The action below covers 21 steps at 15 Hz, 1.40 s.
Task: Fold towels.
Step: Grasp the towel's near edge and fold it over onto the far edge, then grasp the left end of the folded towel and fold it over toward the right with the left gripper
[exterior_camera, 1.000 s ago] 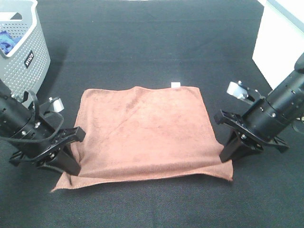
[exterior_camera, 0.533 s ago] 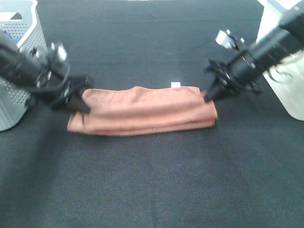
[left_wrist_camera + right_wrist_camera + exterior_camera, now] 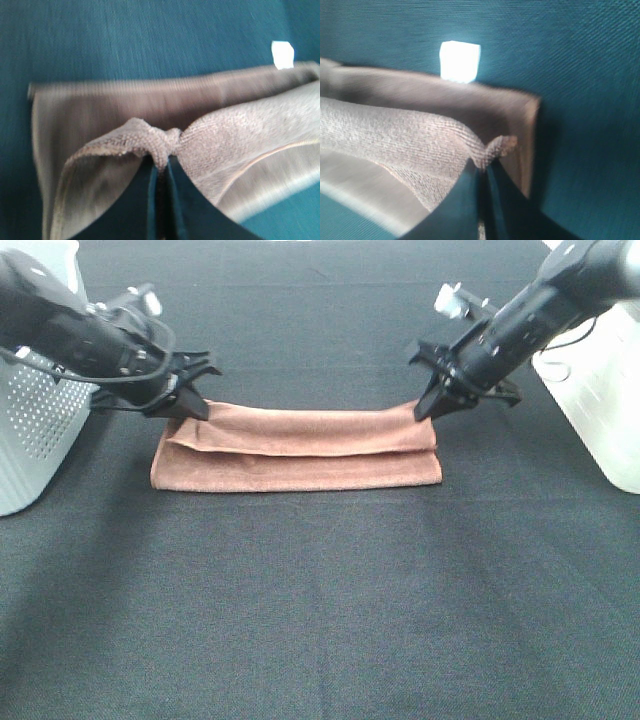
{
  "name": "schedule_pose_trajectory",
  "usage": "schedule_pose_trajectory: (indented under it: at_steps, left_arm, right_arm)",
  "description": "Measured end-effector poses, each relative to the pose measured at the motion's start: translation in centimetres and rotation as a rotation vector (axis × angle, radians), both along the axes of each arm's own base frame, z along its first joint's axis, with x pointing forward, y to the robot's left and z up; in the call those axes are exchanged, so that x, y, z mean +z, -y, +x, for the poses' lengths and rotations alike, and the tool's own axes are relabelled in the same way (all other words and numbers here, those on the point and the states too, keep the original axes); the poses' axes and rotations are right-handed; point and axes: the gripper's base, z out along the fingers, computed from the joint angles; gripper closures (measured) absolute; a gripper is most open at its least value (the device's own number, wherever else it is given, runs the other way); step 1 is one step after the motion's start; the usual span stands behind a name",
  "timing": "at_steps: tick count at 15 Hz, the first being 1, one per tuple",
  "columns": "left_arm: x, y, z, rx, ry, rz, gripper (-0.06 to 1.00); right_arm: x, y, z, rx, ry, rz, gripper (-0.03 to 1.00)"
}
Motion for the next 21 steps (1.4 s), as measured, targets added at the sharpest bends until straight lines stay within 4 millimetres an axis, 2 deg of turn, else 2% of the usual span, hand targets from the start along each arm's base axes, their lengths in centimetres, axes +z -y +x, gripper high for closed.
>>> schedule_pose_trajectory:
  at_steps: [1,2,3,5,6,7,8,10,14,17,19,21]
  left_arm:
    - [-0.3,0.1,0.4,0.000,-0.003,-0.004,0.89]
    - [-0.6,0.2,0.6,-0.001,-0.006,-0.005,0.85]
    - [-0.6,0.2,0.7,-0.001,-0.005,-0.006,0.76]
    - [-0.5,0.2,0.7,-0.004,-0.006,-0.006,0.43]
    - [-0.6,0.2,0.7,-0.008,-0.004,0.000,0.31]
    - [-0.6,0.1,0.6,-0.020,-0.002,0.015,0.21]
    - [-0.6,0.1,0.6,-0.020,-0.002,0.015,0.21]
    - [-0.9,-0.3,0.5,-0.024,-0.019,0.073,0.15]
    - [-1.8,-1.3,0.2,0.034,-0.094,0.168,0.14]
    - [-3.4,-1.2,0.1,0.061,-0.142,0.147,0.14]
    - [-3.5,-1.0,0.3,0.084,-0.148,0.114,0.15]
    - [-3.8,-0.8,0.3,0.107,-0.164,0.081,0.35]
  right_arm:
    - [-0.6,0.0,0.2,-0.003,-0.007,0.002,0.96]
    - [-0.9,0.0,0.3,-0.008,-0.005,-0.001,0.91]
    - [-1.0,0.0,0.4,-0.017,0.001,0.001,0.81]
    - [-0.7,-0.1,0.5,-0.028,0.004,0.021,0.37]
    - [-0.8,-0.2,0.4,-0.018,-0.011,0.024,0.22]
    - [-0.8,-0.2,0.1,-0.002,-0.034,0.026,0.16]
    - [-0.8,-0.2,0.1,-0.002,-0.034,0.026,0.16]
    - [-1.0,-0.2,-0.3,0.002,-0.087,0.017,0.11]
    - [-1.1,0.0,-0.4,0.005,-0.099,-0.008,0.10]
    - [-1.1,0.0,-0.4,0.007,-0.099,-0.011,0.10]
    - [-1.1,0.0,-0.4,0.007,-0.099,-0.011,0.10]
    - [-1.1,0.1,-0.4,0.008,-0.098,-0.013,0.10]
